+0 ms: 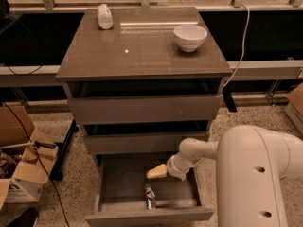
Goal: Pick redbull can from bottom drawer and place on counter
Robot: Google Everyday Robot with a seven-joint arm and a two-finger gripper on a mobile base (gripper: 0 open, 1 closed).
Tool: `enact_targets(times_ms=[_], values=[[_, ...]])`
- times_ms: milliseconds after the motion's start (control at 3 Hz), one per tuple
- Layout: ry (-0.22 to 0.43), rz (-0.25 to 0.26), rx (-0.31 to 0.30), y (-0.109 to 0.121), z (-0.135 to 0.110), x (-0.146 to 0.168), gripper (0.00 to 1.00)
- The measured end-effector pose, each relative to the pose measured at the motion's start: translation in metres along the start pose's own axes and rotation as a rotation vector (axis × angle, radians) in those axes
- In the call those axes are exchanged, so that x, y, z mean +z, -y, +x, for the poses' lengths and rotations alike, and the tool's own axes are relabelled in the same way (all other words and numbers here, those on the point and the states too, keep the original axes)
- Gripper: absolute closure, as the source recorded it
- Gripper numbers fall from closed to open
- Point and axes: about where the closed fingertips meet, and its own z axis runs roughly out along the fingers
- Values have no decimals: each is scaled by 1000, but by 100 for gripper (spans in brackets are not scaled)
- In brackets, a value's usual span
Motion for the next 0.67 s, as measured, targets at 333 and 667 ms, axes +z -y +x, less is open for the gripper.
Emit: enact_targets(times_ms=[333, 667], values=[[25, 12, 30, -16, -9, 17, 0], [56, 37, 81, -30, -24, 53, 0]])
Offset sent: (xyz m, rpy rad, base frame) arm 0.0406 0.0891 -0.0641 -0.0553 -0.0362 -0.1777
